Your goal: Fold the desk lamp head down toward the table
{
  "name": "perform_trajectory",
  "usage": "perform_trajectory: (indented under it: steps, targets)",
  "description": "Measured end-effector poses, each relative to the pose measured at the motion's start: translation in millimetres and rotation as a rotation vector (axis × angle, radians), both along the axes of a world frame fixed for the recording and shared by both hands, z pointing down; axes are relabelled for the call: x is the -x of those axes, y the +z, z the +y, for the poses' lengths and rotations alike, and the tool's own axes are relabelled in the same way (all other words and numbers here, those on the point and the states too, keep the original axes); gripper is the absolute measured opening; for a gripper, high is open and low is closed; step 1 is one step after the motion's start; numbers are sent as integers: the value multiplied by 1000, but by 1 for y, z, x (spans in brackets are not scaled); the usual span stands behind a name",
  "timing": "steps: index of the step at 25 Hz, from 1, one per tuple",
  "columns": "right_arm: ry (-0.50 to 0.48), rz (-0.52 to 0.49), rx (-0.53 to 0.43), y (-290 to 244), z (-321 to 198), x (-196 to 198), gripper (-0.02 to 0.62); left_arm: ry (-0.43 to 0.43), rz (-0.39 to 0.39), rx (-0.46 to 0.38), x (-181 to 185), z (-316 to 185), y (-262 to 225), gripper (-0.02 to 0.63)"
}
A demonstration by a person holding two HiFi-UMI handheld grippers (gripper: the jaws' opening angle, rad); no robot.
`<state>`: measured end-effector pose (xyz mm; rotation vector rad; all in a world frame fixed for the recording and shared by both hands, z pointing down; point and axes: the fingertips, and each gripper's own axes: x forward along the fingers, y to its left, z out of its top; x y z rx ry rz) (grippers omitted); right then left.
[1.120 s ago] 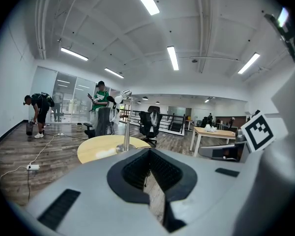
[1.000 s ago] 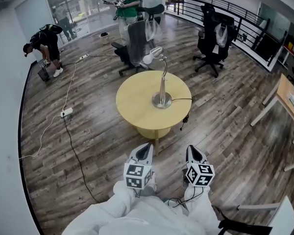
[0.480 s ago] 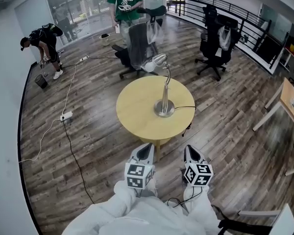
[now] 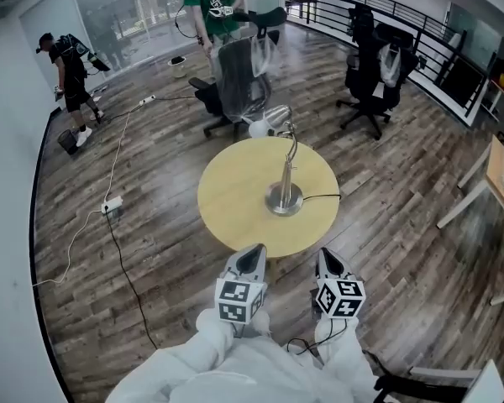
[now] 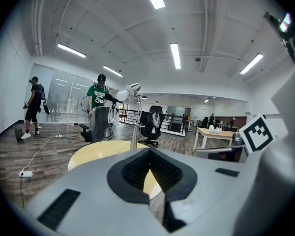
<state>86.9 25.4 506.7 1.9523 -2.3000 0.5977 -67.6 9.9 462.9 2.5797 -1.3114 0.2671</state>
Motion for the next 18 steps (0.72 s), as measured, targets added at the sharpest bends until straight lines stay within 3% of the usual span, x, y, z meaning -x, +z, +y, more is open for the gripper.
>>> perform_trajectory:
  steps: [10,18]
  targets:
    - [5,2,0,-2,-82,4,12,31,-1,0,-1,-81,-3,2]
    - [11,12,43,15,-113,4,14,62,4,23,-12,-120,8,2]
